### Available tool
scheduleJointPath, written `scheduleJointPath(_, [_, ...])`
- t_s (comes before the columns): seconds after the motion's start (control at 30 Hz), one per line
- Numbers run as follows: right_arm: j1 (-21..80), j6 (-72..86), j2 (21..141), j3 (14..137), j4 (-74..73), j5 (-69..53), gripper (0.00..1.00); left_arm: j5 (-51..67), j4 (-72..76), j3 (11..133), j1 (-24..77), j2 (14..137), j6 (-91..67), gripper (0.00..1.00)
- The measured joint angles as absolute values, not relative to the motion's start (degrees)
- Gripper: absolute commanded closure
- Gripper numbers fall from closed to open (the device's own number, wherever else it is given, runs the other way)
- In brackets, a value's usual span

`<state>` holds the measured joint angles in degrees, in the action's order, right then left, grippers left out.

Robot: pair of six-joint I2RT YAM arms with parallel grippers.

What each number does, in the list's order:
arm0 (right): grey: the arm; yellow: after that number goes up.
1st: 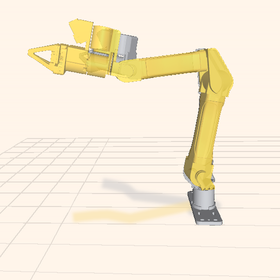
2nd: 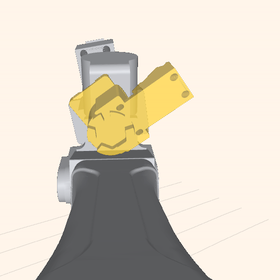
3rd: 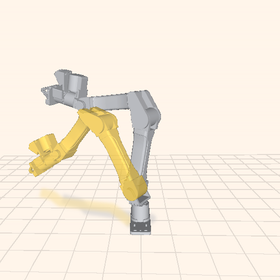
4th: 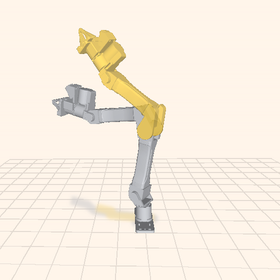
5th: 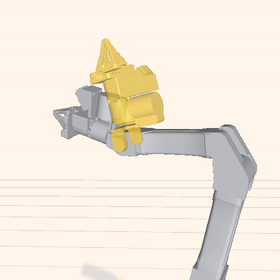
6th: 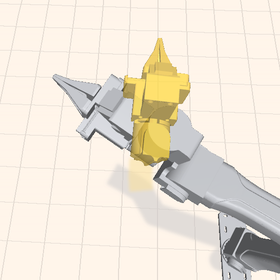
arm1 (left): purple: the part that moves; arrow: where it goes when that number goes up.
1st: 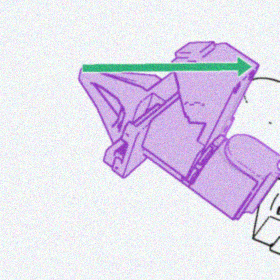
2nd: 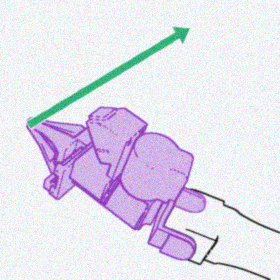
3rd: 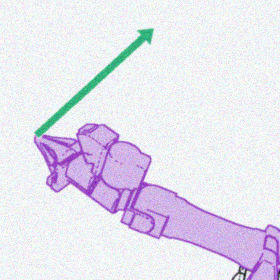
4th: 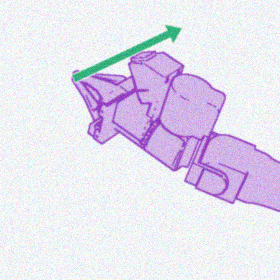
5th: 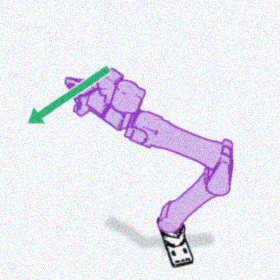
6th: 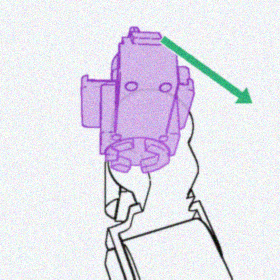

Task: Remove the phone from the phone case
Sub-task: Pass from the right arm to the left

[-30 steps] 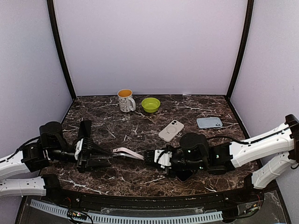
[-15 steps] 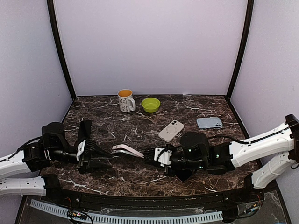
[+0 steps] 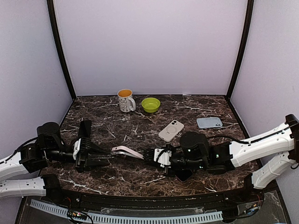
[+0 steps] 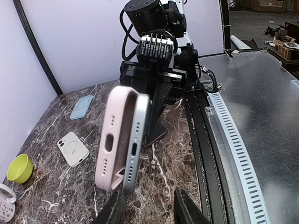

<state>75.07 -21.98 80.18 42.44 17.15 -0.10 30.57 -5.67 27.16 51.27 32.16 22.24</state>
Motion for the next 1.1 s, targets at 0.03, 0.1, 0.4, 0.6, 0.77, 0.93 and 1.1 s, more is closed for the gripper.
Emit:
scheduleJointPath(0.03, [75.07,-21.98,80.20,42.44,16.99,-0.19,1.00,30.52,-5.67,27.16,51.27,32.16,22.28,0.61])
scheduleJointPath(0.1, [75.07,-21.98,80.38,42.46,16.75,-0.27,1.00,30.50,-5.67,27.16,51.27,32.18,22.28,0.61])
scheduleJointPath(0.4, [75.07,-21.96,80.82,42.61,16.45,-1.65,1.00,31.29,-5.45,27.16,51.27,33.45,22.26,0.62])
scheduleJointPath(0.6, [75.07,-21.96,80.93,42.94,16.40,-2.04,1.00,32.73,-4.29,27.16,51.27,34.22,21.96,0.62])
scheduleJointPath(0.77, [75.07,-21.85,80.97,43.29,16.67,-3.42,1.00,34.15,-2.83,27.16,51.27,35.14,21.58,0.63])
scheduleJointPath(0.93, [75.07,-21.69,81.03,43.29,16.64,-4.40,1.00,35.24,-2.11,27.16,51.27,36.05,21.32,0.67])
scheduleJointPath(1.1, [75.07,-21.08,81.21,43.33,16.71,-5.63,1.00,35.79,-0.99,27.16,51.29,36.56,20.97,0.73])
